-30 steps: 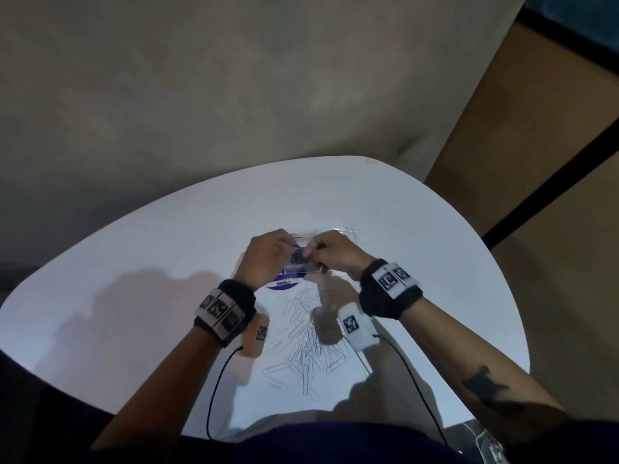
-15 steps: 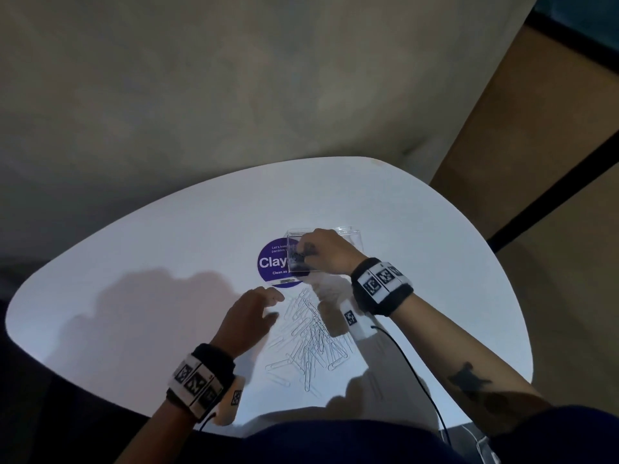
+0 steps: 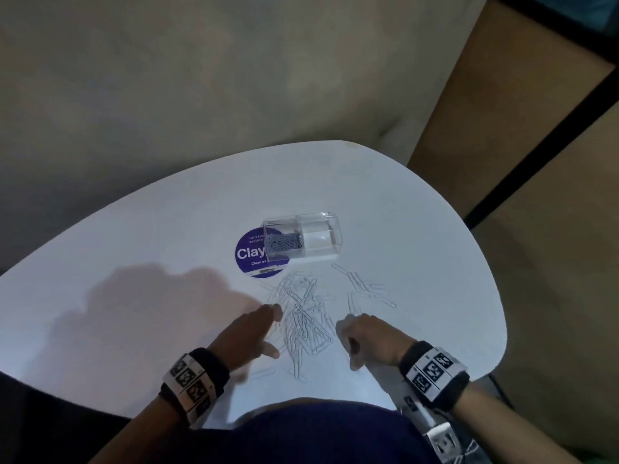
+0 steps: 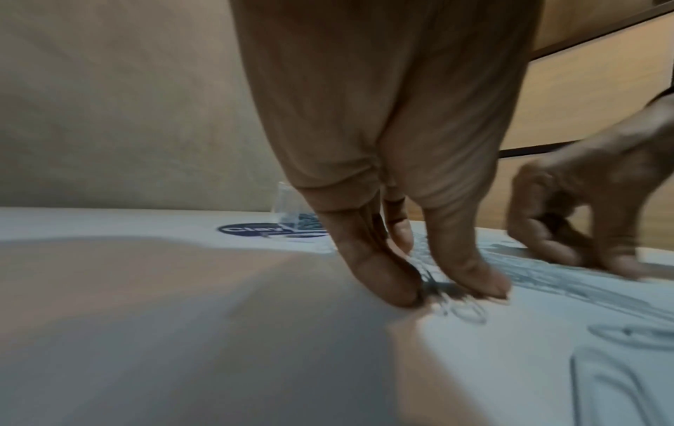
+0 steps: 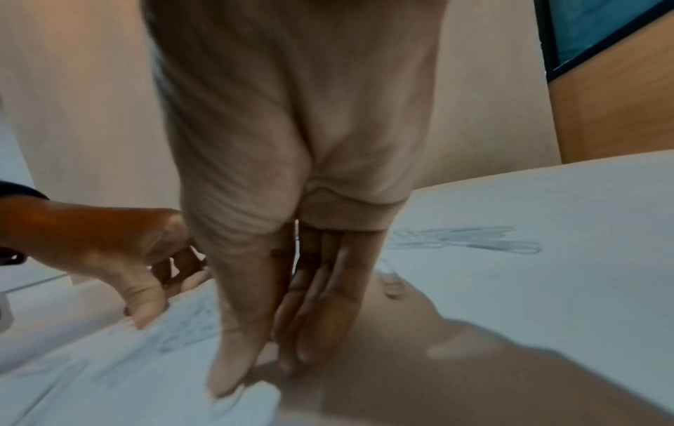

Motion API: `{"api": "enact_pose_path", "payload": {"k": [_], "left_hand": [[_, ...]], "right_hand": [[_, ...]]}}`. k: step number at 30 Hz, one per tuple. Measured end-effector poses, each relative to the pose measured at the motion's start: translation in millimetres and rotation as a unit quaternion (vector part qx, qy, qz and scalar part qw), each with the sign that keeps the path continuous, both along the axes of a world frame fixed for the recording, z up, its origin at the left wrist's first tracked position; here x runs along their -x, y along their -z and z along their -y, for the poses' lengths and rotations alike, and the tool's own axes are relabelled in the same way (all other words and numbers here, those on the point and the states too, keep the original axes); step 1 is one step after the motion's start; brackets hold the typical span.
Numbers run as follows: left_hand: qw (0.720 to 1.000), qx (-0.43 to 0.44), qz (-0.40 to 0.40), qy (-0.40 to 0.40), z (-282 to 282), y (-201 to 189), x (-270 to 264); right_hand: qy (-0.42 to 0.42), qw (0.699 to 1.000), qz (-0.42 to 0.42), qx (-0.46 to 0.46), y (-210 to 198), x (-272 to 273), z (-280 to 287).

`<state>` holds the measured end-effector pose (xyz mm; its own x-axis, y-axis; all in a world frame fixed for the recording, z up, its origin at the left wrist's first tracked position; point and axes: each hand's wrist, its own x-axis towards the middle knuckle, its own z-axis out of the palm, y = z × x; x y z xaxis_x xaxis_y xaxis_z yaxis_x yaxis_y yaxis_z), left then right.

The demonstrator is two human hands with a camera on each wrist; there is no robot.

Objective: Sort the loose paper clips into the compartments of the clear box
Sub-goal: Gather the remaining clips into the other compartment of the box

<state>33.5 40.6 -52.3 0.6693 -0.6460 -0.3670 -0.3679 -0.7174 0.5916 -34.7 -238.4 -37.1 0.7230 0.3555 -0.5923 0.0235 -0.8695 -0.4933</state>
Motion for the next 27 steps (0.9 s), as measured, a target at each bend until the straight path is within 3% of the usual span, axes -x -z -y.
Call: {"api": "enact_pose_path", "payload": {"k": [5, 9, 12, 15, 19, 24, 27], "left_hand": [[0.996, 0.032, 0.086, -0.013, 38, 5, 0], [0.978, -0.005, 0.200, 0.062, 39, 4, -1], [0.964, -0.115, 0.215, 0.110, 23, 13, -1], [0.965, -0.144, 0.194, 0.098, 21, 23, -2], [0.979, -0.089, 0.162, 0.085, 37, 24, -7], [0.976, 0.029, 0.210, 0.056, 57, 23, -4], [0.971, 0.050, 0.231, 0.046, 66, 18, 0]], "right_hand": [[0.006, 0.993, 0.118, -0.012, 5, -21, -22], [0.060, 0.970, 0.228, 0.058, -3, -27, -11], [0.123, 0.969, 0.171, 0.127, 1, -24, 19], [0.095, 0.976, 0.088, 0.174, 5, -19, 26], [0.053, 0.985, 0.106, 0.127, 2, -14, 5], [0.078, 0.970, 0.207, 0.096, 14, -22, -16], [0.070, 0.972, 0.202, 0.100, 21, -28, -15]]}}
